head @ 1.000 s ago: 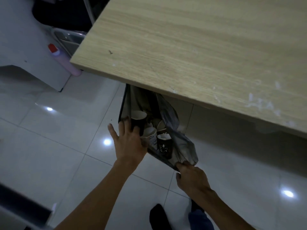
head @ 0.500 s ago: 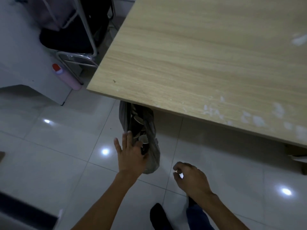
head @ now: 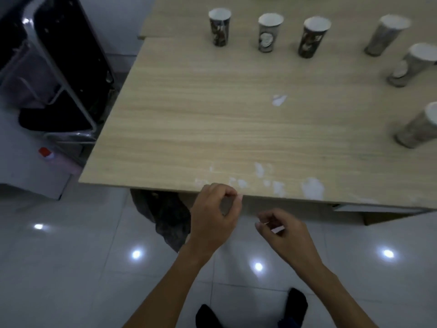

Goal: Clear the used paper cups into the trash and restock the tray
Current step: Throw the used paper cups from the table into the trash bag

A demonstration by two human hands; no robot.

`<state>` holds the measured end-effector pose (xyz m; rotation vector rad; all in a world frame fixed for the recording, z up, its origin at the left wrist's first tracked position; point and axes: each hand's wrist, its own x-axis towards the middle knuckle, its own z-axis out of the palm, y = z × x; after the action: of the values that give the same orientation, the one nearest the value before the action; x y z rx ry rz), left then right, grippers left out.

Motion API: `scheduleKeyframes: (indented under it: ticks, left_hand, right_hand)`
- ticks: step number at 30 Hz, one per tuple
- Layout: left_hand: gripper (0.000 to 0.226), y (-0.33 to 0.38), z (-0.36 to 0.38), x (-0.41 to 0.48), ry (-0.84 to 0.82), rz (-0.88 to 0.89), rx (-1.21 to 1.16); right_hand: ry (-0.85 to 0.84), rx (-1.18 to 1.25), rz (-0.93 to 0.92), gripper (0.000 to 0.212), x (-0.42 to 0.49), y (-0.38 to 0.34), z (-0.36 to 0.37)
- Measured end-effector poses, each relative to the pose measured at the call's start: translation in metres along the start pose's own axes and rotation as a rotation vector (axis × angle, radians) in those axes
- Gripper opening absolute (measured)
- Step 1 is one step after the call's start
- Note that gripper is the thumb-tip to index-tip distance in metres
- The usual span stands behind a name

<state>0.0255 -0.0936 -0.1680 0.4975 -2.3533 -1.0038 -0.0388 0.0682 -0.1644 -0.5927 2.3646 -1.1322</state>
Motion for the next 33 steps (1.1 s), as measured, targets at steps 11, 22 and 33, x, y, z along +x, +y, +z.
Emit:
scheduleKeyframes:
  ticks: [11, 22, 33]
  left_hand:
    - [0.063, 0.105, 0.180, 0.081, -0.105, -0.036, 0.113]
    - [0.081, 0.119, 0.264, 0.100, -0.162, -0.096, 0.534]
    - [0.074, 0.114, 0.268, 0.097, -0.101, -0.059, 0.542]
  right_hand:
    - [0.284, 0.217, 0.058, 0.017, 0.032, 0.074, -0.175]
    - [0.663, 0.314, 0.098, 0.060, 0.093, 0.167, -0.270]
    - [0.690, 0.380, -0.065, 0.087, 0.163, 0.159, -0.271]
